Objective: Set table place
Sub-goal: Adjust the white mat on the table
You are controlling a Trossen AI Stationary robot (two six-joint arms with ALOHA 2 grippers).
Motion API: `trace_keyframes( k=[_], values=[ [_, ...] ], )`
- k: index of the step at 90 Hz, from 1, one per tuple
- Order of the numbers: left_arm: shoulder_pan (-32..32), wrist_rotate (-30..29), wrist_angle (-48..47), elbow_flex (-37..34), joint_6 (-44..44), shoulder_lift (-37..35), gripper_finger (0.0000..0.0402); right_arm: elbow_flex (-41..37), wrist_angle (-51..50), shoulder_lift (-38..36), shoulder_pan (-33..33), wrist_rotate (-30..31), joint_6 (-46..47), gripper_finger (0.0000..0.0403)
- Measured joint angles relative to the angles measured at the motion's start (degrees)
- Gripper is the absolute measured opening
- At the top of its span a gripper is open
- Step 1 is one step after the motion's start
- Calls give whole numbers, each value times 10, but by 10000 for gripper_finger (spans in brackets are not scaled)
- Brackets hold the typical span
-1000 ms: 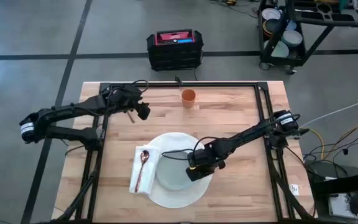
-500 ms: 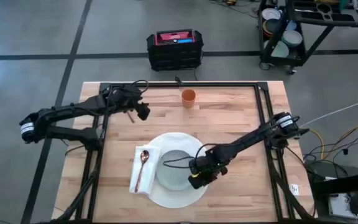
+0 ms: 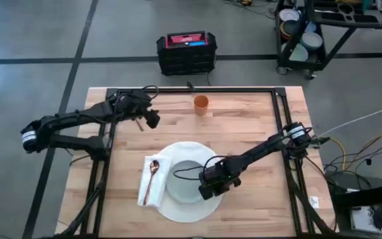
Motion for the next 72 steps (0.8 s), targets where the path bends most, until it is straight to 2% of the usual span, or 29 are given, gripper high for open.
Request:
trace_keyframes(
  k=[35,72],
  values=[
    [0,0,0,0,0,0,217,0,-2,1,-51,91,63,0],
    [0,0,0,0,0,0,217,-3,-39,0,-89,132,77,0]
  ],
)
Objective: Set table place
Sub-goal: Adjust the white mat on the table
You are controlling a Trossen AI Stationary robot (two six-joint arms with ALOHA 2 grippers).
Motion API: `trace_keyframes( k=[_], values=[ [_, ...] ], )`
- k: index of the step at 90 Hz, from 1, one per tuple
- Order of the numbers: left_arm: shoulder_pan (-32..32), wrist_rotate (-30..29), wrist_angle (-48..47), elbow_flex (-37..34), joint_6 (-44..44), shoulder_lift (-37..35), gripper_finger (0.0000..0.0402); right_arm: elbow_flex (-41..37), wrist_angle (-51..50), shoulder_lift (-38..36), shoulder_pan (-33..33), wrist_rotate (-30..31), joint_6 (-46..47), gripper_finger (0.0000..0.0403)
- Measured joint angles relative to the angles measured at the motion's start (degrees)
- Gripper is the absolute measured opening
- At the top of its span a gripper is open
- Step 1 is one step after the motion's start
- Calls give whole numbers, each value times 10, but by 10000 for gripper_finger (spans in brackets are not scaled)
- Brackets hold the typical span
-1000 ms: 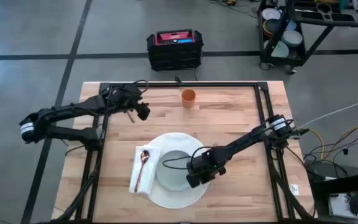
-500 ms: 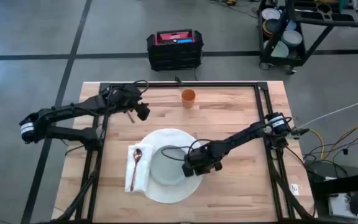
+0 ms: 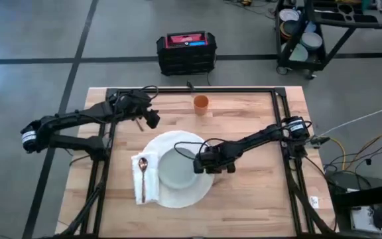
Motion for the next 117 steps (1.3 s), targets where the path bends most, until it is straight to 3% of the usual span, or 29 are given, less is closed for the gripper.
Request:
trace_keyframes(
  k=[26,82,117],
  values=[
    [0,0,-6,0,12,0,217,7,-5,-21,5,-17,-22,0],
    [0,0,-10,0,11,0,217,17,7,-31,-45,25,-79,0],
    [0,0,-12,0,-3,0,217,17,9,-31,-43,-14,-119,0]
  ],
)
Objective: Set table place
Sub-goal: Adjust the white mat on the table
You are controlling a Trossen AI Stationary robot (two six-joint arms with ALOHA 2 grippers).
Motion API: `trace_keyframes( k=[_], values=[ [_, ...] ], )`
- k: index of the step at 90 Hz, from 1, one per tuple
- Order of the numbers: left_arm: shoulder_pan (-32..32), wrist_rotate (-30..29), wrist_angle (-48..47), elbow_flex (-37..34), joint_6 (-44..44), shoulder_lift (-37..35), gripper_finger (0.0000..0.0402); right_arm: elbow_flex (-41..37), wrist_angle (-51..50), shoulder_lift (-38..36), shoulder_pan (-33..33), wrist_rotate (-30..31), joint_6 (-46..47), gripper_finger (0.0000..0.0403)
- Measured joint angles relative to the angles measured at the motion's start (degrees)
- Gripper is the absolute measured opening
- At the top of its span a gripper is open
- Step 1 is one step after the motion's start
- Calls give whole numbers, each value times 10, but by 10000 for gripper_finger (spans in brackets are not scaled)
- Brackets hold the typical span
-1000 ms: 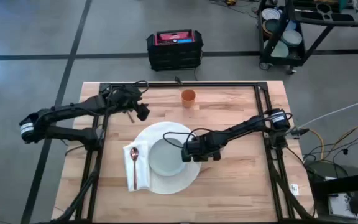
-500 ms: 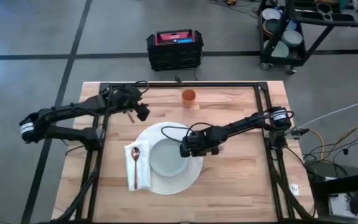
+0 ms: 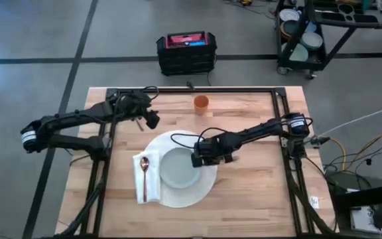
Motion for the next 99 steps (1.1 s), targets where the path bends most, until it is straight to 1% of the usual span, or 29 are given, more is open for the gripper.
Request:
trace_keyframes(
  k=[27,37,55,77,88,99],
  values=[
    [0,0,0,0,0,0,217,-2,-8,0,-1,-1,-16,0],
    [0,0,0,0,0,0,217,-2,-9,0,-1,-15,-28,0],
    [0,0,0,0,0,0,217,-5,-47,2,-1,-15,-26,0],
    [0,0,0,0,0,0,217,-7,-57,2,-3,-15,-28,0],
    [0,0,0,0,0,0,217,-7,-88,2,-3,-15,-28,0],
    [0,0,0,0,0,0,217,-7,-140,2,-3,-9,-33,0]
  ],
)
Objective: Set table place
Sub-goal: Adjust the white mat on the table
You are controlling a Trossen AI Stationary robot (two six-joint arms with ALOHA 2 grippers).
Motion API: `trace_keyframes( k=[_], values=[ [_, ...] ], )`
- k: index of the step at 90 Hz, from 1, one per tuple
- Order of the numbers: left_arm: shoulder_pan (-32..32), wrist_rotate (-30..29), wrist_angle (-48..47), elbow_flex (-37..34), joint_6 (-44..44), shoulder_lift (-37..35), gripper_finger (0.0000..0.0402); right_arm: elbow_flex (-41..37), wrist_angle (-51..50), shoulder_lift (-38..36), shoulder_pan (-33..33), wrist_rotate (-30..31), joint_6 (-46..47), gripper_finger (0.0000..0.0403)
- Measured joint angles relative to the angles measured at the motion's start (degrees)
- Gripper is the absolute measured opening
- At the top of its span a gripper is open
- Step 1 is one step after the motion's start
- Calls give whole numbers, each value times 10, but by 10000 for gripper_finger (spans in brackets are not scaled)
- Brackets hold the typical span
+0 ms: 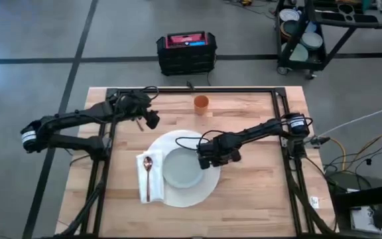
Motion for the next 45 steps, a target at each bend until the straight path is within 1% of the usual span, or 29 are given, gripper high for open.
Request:
trace_keyframes(
  k=[8,16,27,45],
  values=[
    [0,0,0,0,0,0,217,0,-29,0,-2,9,0,0],
    [0,0,0,0,0,0,217,0,-29,-4,-4,11,-2,0],
    [0,0,0,0,0,0,217,-1,7,-15,-4,12,-7,0],
    [0,0,0,0,0,0,217,-1,61,-18,-4,11,20,0]
  ],
)
